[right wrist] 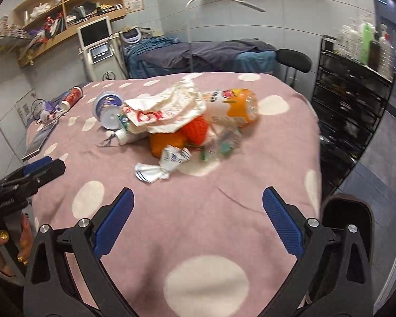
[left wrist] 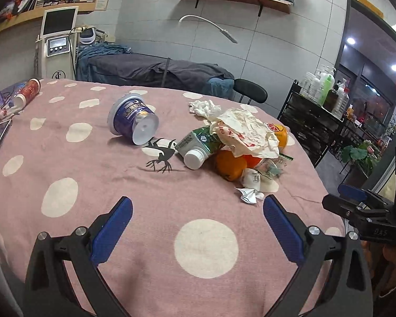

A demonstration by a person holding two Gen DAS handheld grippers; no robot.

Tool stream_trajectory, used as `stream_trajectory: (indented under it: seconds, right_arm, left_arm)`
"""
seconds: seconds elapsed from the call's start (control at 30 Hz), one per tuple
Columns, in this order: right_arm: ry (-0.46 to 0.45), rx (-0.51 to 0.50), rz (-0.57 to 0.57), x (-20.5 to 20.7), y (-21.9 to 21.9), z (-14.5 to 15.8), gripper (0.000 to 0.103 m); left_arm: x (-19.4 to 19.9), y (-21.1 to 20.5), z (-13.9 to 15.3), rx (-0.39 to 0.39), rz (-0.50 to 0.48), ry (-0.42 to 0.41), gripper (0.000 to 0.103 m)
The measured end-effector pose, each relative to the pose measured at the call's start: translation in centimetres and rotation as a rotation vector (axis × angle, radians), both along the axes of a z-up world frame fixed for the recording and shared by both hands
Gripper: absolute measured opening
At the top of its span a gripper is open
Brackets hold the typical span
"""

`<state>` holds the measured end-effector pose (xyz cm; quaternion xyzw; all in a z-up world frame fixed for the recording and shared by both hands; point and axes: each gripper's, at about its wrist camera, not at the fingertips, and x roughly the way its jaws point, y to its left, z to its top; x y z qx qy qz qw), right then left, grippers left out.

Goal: Collect trash
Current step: 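Move both tools back over the table toward the remaining trash, then grasp the blue yogurt cup with the left tool while the right tool grasps the crumpled paper bag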

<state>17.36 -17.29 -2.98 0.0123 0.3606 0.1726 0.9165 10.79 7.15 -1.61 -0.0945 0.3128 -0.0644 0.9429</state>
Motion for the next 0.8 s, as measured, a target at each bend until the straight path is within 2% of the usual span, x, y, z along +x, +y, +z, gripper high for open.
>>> stream_trajectory:
  seconds: [0.1,0.17,0.3,0.37,0.53,0.6,0.73,0.8]
  right_arm:
    - [0.027,0.030,0.032,2.1,1.8,0.2,0.090]
    - [0.050,0.047,0.039,3.8,2.5,0.2,0.080]
    - [0.121,0.100,0.045,7.5,3.6,-0.5,0.069]
    - [0.172,0.157,0.047,9.0,3.7,-1.0,0.061]
    - [0.213,0.231,0.053,11.0,4.2,-1.2,0.059]
    - [0.218,0.232,0.072,11.6,4.8,-1.0,0.051]
    - [0.221,0.206,0.085,12.2,5.8,-1.2,0.023]
    - [0.223,0.218,0.083,12.3,5.8,-1.3,0.016]
  left_arm:
    - [0.6,0.8,0.0,-0.010,0.009,0.006,0.098]
    - [1.3,1.3,-0.1,-0.007,0.014,0.008,0.098]
    - [2.9,2.6,-0.1,-0.017,0.029,0.017,0.098]
    - [4.0,3.4,0.0,-0.039,0.042,0.023,0.098]
    - [7.9,6.1,0.6,-0.099,0.101,0.021,0.098]
    - [9.8,7.1,0.6,-0.134,0.122,0.035,0.098]
    - [14.3,9.2,-0.1,-0.267,0.157,0.093,0.097]
    - [16.0,9.9,-0.5,-0.308,0.167,0.118,0.097]
